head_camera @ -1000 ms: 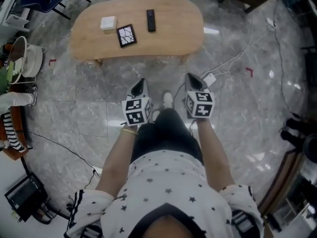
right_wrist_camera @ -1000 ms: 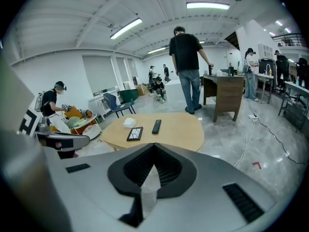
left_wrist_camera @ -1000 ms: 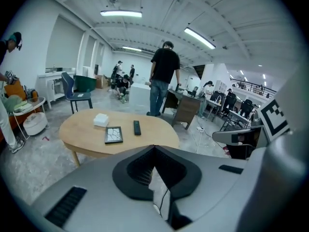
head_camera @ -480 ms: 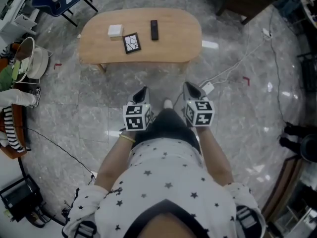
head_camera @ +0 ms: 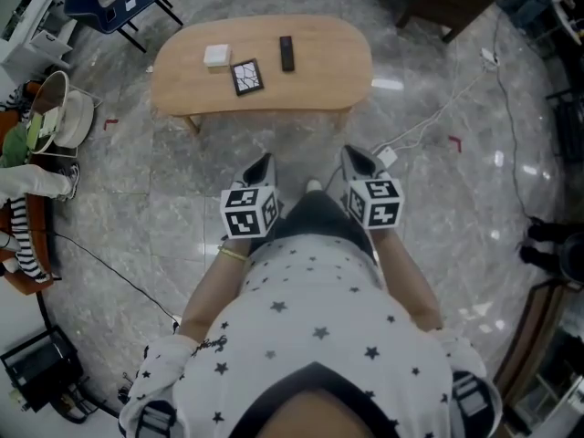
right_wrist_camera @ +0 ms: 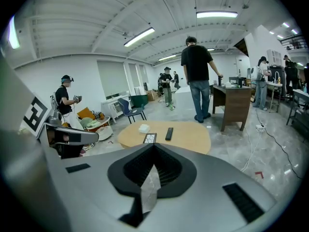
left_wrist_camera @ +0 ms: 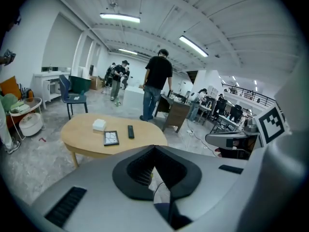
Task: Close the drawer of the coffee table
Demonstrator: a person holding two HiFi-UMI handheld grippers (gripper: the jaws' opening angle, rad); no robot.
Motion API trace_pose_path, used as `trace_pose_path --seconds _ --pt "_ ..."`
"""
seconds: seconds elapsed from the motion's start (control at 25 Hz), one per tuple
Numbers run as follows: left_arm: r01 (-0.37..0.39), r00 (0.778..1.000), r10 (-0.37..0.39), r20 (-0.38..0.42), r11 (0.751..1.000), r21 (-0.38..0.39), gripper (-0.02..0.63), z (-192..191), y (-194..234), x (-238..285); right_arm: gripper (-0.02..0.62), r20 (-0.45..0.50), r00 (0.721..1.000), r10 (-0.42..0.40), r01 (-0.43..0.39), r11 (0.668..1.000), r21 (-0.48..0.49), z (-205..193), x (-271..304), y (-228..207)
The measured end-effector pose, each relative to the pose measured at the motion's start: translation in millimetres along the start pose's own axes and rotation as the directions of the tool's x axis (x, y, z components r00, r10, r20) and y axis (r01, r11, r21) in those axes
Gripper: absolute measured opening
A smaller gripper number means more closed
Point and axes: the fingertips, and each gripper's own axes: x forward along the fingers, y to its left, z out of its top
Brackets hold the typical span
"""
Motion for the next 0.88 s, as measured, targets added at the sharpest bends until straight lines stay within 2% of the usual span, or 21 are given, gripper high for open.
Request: trace_pose_path --seconds 0.88 --pt "0.025 0.999 -0.025 0.021 0.999 -0.037 0.006 4.6 -5.7 -15.2 0.008 0.044 0.999 0.004 -0.005 1.000 0.027 11.7 -18.4 16.4"
